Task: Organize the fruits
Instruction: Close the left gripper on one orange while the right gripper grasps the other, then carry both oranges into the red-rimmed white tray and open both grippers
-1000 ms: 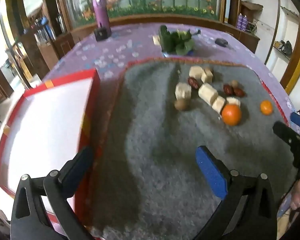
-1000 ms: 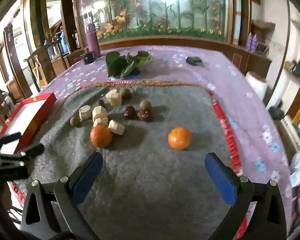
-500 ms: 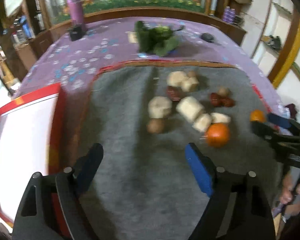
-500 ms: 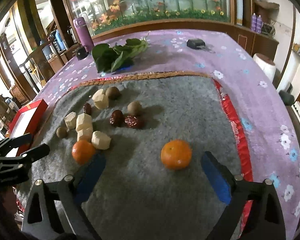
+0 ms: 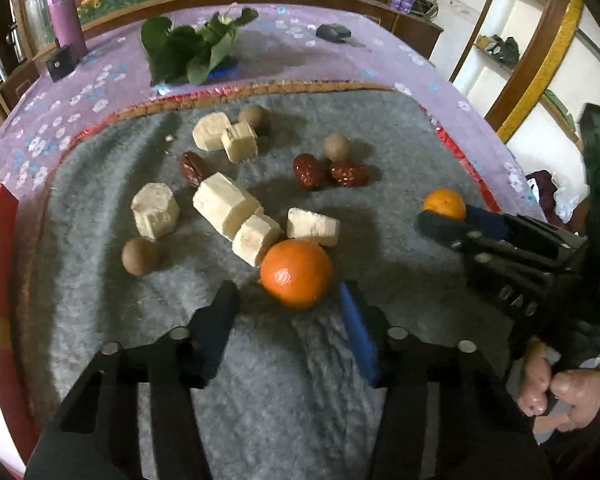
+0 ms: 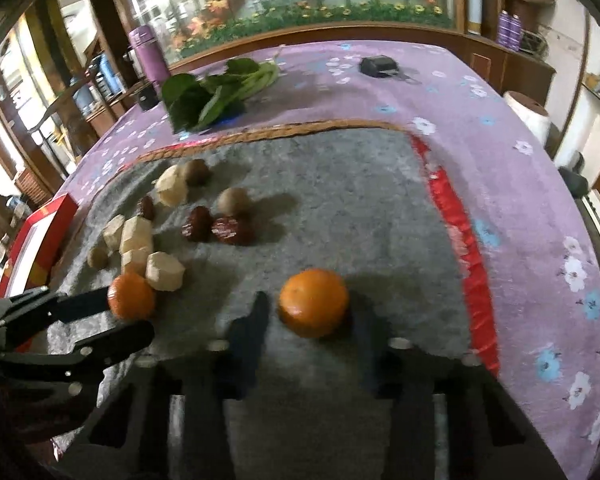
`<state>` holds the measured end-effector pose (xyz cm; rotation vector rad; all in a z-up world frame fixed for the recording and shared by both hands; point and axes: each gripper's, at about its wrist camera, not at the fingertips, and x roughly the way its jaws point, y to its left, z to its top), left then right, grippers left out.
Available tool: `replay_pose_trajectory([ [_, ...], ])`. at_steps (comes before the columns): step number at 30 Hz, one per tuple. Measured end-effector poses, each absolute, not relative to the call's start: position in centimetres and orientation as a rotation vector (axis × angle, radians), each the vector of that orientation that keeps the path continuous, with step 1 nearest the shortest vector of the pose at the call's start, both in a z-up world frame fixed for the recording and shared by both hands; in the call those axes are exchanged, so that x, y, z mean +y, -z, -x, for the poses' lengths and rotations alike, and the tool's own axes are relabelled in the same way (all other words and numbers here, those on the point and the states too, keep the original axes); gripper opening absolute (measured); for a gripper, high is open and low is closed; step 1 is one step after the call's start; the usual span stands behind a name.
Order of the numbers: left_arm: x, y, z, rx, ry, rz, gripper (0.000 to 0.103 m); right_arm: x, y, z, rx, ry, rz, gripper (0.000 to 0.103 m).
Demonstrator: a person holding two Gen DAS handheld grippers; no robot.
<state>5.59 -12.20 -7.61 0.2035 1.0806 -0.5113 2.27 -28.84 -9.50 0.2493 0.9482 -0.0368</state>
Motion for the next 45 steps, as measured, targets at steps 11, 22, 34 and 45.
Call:
replay_pose_trajectory([
  [11,-12.0,7.8,-5.7,1.042,0.529,-0.158,0.032,-29.7,9.3,-0.6,0.934,-0.002,-0.336,0.034],
  [22,-7.9,6.8,-3.8,1.033,0.512,-0.111,0.032,-25.9,8.1,0.8,0.906,-0.148,-0.365,0.034],
  [34,7.3,1.1,0.1,0.822,0.119,-0.096,0.032,-10.3,4.9,-3.1,0.854,-0.494,-0.253,0.033],
  [45,15.1,5.0,-1.9,0.938,-0.102,-0.072,0.032,1.9,3.9,-7.7,0.859,-0.691,-0.249,0.033],
])
